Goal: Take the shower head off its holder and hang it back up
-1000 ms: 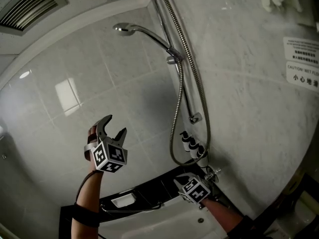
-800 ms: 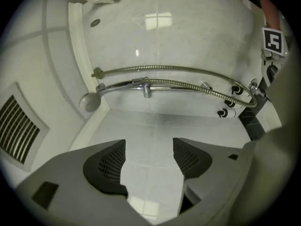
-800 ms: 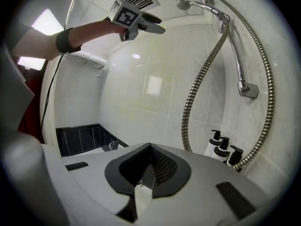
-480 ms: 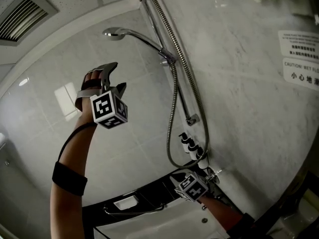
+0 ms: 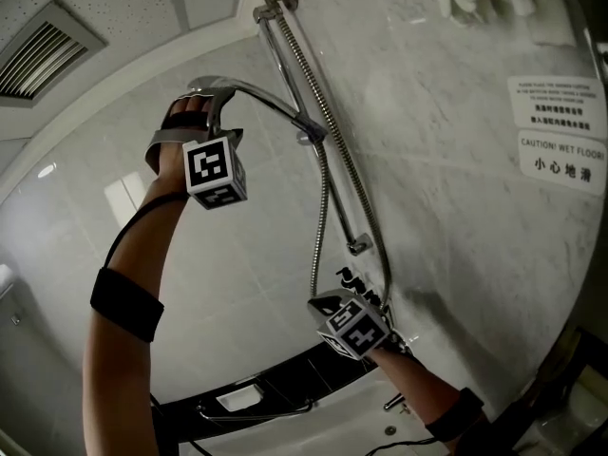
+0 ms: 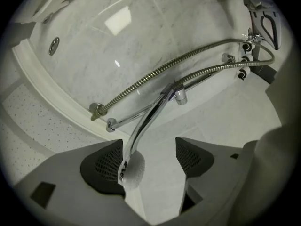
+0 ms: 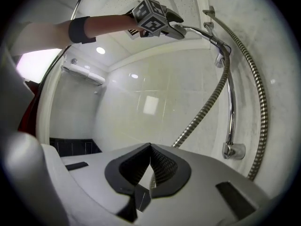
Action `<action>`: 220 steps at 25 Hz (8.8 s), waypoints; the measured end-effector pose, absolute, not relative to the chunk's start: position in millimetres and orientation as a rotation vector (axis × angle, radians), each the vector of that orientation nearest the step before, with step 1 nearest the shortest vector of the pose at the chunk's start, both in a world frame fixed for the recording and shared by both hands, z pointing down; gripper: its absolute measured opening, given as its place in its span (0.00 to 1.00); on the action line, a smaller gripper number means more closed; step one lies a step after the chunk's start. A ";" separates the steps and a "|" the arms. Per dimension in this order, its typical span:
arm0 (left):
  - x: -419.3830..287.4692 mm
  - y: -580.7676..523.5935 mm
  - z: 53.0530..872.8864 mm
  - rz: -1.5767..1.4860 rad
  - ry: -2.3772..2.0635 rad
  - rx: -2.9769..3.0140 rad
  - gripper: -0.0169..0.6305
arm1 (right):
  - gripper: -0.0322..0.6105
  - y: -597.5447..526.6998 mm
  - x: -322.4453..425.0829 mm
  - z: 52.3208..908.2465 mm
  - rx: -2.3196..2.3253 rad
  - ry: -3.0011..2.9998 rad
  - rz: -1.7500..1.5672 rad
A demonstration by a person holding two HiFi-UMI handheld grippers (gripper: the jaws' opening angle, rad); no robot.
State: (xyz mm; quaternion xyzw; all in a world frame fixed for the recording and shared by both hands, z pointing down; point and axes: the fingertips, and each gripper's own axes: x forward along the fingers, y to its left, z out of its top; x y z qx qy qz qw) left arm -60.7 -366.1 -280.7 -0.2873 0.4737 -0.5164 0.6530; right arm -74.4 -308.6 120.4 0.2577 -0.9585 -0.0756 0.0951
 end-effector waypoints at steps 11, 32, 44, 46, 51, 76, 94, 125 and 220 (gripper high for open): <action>-35.8 -409.9 -297.0 -1.309 0.963 -0.470 0.57 | 0.08 -346.1 -41.7 58.9 0.902 -2.880 -0.275; -32.7 -440.3 -311.6 -1.353 0.819 -0.084 0.17 | 0.08 -355.9 -31.5 57.1 0.891 -2.900 -0.297; -99.3 -389.4 -325.1 -1.396 0.959 -0.173 0.16 | 0.08 -347.0 -52.5 60.0 0.843 -2.927 -0.270; -114.0 -384.0 -321.2 -1.403 0.992 -0.197 0.16 | 0.08 -340.1 -59.9 60.0 0.823 -2.933 -0.277; -160.3 -367.0 -284.4 -1.479 1.073 -0.328 0.16 | 0.08 -323.0 -68.5 73.1 0.782 -2.935 -0.261; -454.7 -192.6 135.8 -1.841 1.658 -1.046 0.16 | 0.08 -222.5 -123.1 226.3 0.643 -2.919 0.091; -456.2 -95.9 559.4 -1.670 2.190 -1.749 0.16 | 0.08 -164.2 -138.5 411.6 0.669 -2.818 0.334; -252.4 -181.1 1066.8 -1.339 2.331 -2.519 0.15 | 0.08 -213.7 -70.4 956.4 0.828 -2.336 0.611; -342.7 38.5 501.5 -0.588 2.739 -1.936 0.03 | 0.08 -163.1 -14.6 606.4 0.826 -2.462 0.395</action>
